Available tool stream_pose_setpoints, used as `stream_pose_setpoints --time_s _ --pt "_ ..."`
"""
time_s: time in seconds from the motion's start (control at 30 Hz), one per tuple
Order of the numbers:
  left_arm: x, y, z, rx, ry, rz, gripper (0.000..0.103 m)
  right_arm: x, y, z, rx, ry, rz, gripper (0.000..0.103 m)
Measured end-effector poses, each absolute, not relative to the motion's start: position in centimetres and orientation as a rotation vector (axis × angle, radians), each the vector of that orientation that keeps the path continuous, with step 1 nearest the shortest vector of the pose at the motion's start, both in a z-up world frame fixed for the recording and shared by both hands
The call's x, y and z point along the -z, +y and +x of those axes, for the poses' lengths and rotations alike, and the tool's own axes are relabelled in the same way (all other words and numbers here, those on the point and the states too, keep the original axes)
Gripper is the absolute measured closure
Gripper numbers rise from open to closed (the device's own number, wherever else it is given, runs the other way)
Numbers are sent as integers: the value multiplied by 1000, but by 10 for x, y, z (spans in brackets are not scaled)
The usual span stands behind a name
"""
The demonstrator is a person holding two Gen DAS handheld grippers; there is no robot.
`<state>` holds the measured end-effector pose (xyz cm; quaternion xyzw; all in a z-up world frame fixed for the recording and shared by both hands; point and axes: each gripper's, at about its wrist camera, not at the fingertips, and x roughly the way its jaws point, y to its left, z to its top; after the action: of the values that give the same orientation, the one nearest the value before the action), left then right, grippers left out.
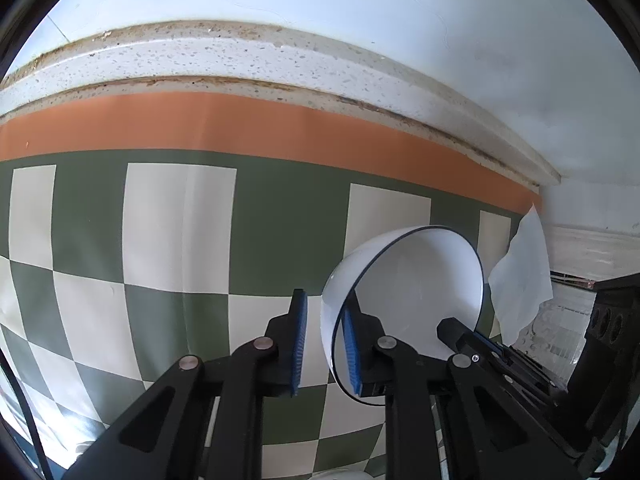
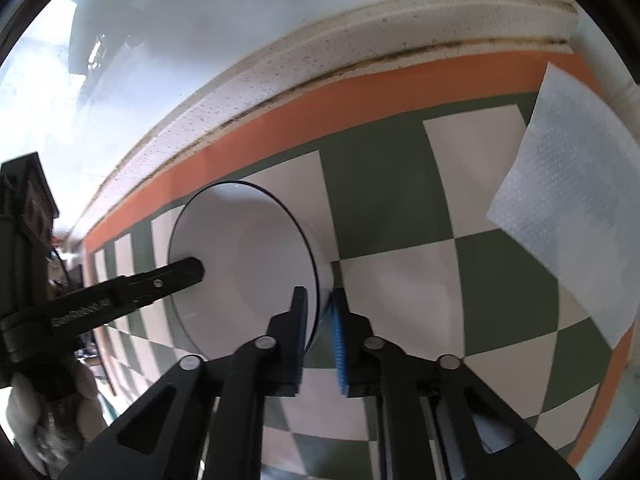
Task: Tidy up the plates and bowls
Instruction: 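Grip the black-rimmed white bowl with both tools and carry it toward the bowl stack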
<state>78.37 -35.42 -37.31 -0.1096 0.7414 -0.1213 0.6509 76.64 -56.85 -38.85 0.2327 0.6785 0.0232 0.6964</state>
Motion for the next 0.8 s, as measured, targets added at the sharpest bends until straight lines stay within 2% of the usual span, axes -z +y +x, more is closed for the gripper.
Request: stream_pose_setpoints --time_s 0.3,0.57,0.8 --pt "364 -356 781 291 1664 -197 88 386 -560 771 -56 1517 488 92" --pt "395 -355 790 259 1754 -215 86 382 -562 767 -75 1517 473 92" --pt "401 -356 790 312 1743 -246 86 384 -572 765 -81 1514 508 92"
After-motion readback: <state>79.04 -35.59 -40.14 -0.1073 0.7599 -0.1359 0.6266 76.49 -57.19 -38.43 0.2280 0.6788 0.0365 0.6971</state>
